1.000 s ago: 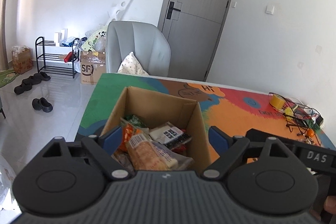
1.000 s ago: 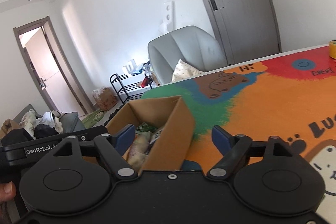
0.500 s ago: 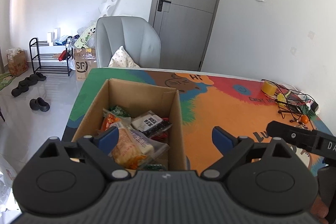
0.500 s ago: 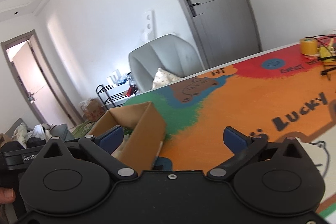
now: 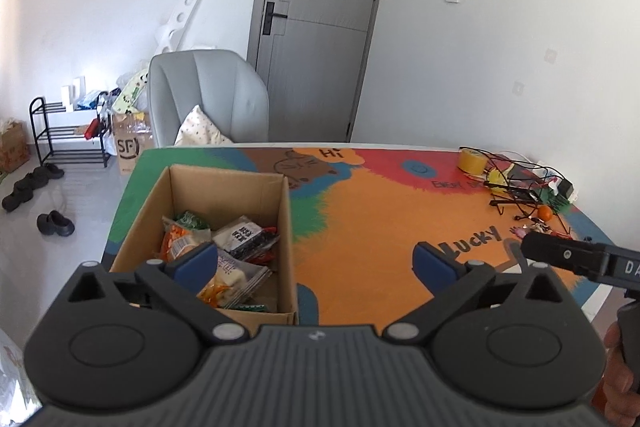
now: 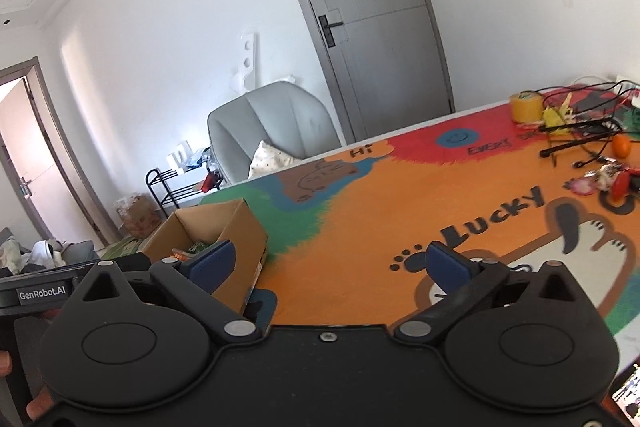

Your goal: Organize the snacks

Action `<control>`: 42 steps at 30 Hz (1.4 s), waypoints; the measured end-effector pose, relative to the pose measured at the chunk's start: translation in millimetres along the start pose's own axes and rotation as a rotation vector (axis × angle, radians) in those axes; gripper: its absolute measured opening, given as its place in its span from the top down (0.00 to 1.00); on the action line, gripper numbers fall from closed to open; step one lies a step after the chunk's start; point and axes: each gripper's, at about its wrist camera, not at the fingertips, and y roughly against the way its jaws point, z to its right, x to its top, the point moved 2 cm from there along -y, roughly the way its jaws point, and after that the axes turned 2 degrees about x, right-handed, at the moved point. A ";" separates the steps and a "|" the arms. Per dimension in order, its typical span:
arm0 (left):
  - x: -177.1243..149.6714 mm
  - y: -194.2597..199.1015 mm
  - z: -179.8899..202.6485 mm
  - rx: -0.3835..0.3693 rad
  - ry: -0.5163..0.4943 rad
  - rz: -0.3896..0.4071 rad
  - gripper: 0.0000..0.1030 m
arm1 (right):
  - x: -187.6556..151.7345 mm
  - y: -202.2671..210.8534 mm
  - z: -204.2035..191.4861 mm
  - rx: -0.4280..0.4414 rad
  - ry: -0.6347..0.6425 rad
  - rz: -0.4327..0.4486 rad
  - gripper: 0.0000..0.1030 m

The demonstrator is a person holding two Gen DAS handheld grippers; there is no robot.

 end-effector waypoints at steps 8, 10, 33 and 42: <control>0.6 17.7 9.2 -0.008 -0.045 0.022 0.00 | 2.6 23.7 -2.4 -0.013 -0.006 0.036 0.00; 0.2 23.0 9.0 -0.002 -0.049 0.027 0.00 | 1.5 28.1 -5.4 -0.013 -0.004 0.044 0.00; -19.8 30.8 -23.3 0.055 -0.075 -0.008 0.00 | -20.3 24.2 -34.0 -0.033 0.087 -0.003 0.00; -22.5 33.7 -19.3 0.037 -0.090 -0.006 0.00 | -21.1 23.5 -34.1 -0.030 0.084 -0.009 0.00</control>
